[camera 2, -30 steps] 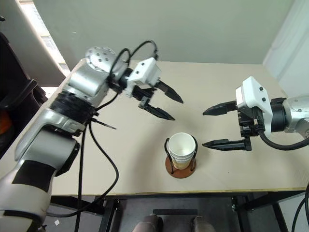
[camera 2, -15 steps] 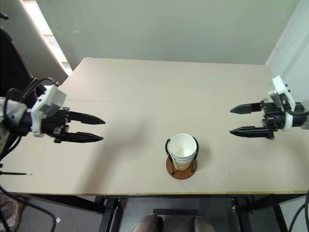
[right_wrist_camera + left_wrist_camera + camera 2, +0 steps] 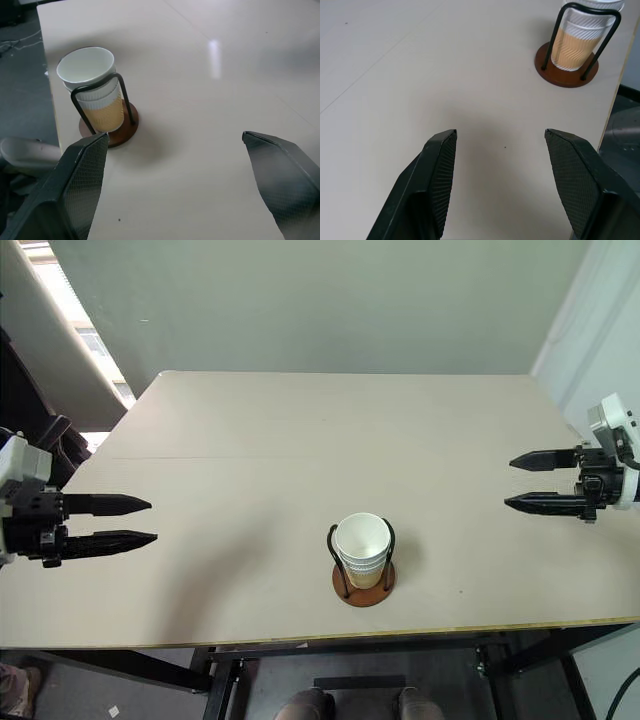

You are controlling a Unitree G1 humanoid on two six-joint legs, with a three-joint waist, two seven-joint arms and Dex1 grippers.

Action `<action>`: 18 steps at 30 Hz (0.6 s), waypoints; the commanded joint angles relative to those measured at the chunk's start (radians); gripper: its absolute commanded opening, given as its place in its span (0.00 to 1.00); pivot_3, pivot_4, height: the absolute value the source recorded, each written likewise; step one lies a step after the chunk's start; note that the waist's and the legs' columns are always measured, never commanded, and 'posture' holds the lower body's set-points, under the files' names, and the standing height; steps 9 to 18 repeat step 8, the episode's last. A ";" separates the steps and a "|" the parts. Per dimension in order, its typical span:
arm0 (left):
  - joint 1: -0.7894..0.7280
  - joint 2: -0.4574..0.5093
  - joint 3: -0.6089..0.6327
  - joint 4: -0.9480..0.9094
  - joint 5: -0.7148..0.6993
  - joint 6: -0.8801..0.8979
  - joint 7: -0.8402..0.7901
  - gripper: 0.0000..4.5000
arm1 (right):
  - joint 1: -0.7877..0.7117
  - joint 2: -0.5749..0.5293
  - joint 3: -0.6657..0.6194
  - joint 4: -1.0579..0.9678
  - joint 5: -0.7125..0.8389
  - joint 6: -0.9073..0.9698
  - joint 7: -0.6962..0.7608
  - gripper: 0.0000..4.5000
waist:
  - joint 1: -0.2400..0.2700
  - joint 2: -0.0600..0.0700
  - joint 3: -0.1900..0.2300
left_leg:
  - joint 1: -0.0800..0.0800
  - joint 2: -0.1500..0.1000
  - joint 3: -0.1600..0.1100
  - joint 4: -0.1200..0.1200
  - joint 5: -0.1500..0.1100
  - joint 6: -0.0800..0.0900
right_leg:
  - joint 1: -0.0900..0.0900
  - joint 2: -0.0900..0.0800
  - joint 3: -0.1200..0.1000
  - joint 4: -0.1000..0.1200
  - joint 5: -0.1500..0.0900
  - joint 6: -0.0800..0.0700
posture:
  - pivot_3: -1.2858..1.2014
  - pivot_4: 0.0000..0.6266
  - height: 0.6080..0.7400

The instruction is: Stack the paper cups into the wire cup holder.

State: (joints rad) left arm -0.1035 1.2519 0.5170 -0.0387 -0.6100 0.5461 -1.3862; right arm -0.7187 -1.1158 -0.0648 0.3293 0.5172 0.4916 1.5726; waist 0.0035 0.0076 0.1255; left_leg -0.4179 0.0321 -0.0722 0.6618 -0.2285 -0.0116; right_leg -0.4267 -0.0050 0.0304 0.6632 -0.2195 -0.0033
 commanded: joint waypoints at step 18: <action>-0.006 -0.026 0.012 -0.059 -0.008 0.024 0.043 0.67 | -0.035 0.036 0.007 -0.007 -0.038 -0.003 0.014 0.99 | 0.000 0.000 0.000 | -0.001 0.000 0.000 -0.001 -0.003 -0.003 | -0.001 0.000 0.000 -0.001 0.000 -0.001 | 0.52 0.24 1.00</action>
